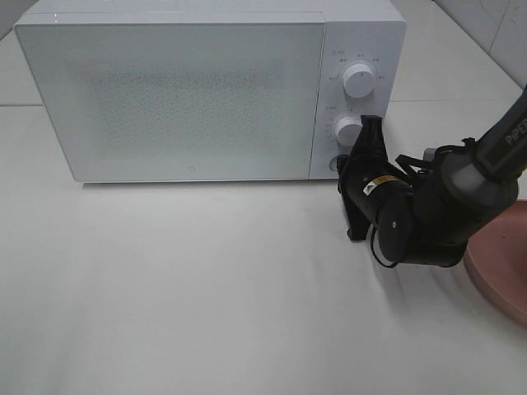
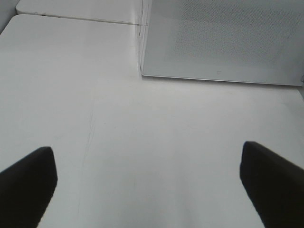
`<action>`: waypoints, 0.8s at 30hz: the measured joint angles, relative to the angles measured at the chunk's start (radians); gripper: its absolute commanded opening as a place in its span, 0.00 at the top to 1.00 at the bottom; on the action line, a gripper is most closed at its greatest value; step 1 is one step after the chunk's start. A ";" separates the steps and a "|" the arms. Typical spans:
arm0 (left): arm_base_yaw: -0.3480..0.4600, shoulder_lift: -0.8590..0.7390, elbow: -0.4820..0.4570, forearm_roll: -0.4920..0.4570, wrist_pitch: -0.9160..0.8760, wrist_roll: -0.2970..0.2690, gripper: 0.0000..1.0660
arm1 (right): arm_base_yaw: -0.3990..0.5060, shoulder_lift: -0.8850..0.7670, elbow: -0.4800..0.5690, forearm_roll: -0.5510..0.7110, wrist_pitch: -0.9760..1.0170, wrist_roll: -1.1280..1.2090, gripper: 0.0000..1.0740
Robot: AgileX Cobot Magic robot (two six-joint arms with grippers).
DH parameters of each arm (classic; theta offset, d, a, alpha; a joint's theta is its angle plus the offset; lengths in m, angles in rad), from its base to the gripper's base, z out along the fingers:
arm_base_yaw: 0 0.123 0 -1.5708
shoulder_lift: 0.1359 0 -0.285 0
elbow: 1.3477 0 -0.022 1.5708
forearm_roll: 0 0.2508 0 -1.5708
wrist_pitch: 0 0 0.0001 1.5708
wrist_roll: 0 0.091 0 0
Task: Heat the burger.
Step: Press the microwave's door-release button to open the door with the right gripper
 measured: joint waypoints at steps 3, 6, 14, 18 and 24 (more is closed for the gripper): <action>0.000 0.000 0.000 0.000 0.000 0.000 0.06 | 0.000 0.002 -0.005 0.000 -0.001 0.011 1.00; 0.000 0.000 0.000 0.000 0.000 0.000 0.06 | 0.005 0.009 -0.027 0.008 0.013 0.011 1.00; 0.000 0.000 0.000 0.000 0.000 0.000 0.06 | 0.001 0.035 -0.107 0.079 0.093 -0.028 1.00; 0.000 0.000 0.000 0.000 0.000 0.000 0.06 | -0.003 0.035 -0.136 0.100 0.152 -0.042 1.00; 0.000 0.000 0.000 0.000 0.000 0.000 0.06 | -0.003 0.035 -0.137 0.105 0.154 -0.047 1.00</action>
